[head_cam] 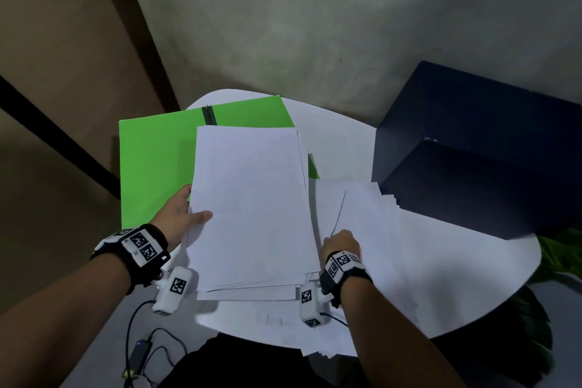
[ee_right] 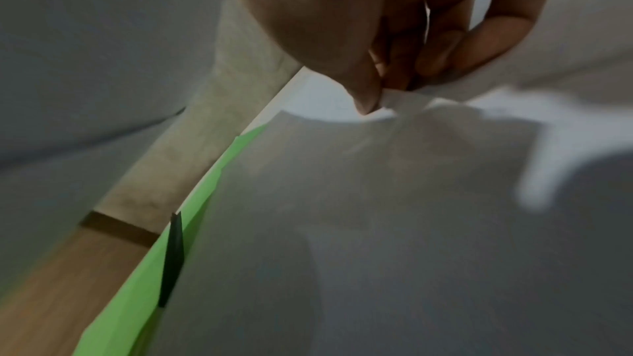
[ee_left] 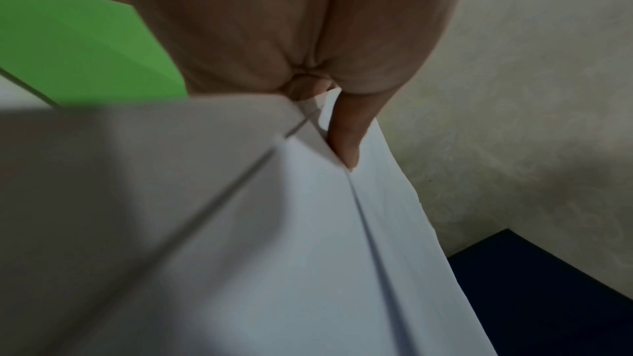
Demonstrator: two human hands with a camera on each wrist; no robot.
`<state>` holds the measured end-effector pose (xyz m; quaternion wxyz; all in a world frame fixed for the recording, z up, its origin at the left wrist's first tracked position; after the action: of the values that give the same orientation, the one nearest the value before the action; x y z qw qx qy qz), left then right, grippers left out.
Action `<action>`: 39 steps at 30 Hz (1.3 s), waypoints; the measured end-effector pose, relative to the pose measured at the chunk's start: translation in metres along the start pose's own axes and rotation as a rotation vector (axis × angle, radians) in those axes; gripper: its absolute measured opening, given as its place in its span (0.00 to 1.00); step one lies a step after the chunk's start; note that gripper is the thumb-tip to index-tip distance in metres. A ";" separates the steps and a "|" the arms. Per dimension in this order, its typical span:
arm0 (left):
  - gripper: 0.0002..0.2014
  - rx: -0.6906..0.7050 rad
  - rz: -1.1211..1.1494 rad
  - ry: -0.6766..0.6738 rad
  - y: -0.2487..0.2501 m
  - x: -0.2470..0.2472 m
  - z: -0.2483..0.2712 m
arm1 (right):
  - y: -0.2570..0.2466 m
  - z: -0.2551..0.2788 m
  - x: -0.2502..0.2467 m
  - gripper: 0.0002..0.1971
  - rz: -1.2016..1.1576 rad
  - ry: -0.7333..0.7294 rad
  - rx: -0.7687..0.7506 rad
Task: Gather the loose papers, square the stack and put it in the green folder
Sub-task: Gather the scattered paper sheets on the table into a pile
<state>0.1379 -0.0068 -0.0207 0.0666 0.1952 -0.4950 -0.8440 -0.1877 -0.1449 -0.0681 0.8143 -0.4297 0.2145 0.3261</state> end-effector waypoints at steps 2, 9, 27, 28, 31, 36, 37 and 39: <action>0.28 0.010 0.014 -0.015 -0.002 -0.001 -0.002 | 0.000 -0.007 -0.020 0.04 0.043 -0.005 -0.030; 0.29 0.035 0.043 -0.036 0.005 0.010 -0.003 | 0.027 -0.044 -0.060 0.49 0.297 0.029 -0.053; 0.28 -0.099 -0.208 0.004 -0.019 0.046 -0.008 | -0.067 0.050 -0.195 0.15 -0.008 0.470 -0.545; 0.26 -0.104 -0.237 0.003 -0.018 0.051 -0.006 | -0.078 0.063 -0.214 0.14 -0.066 0.534 -0.583; 0.20 -0.119 -0.378 0.006 -0.017 0.063 -0.005 | -0.102 0.084 -0.248 0.14 -0.344 0.553 -0.647; 0.18 -0.109 -0.588 -0.042 -0.010 0.069 -0.005 | -0.100 0.035 -0.178 0.13 -0.440 0.267 -0.551; 0.16 -0.092 -0.577 -0.060 -0.008 0.069 -0.004 | -0.092 0.018 -0.151 0.15 -0.429 0.184 -0.502; 0.08 -0.132 -0.485 -0.100 -0.006 0.068 -0.003 | -0.073 -0.009 -0.101 0.20 -0.357 0.029 -0.363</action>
<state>0.0772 -0.0273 -0.0454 -0.1494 0.2616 -0.3801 -0.8745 -0.2065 -0.2182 0.0311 0.7653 -0.6046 0.0849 0.2040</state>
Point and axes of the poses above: each hand's wrist, its own z-axis away from the middle knuckle, its own x-axis out of the palm, y = z × x, the point moved 6 cm from there along -z, towards the middle knuckle, and after that the axes turned 15 degrees about -z, right-handed, at the moved point
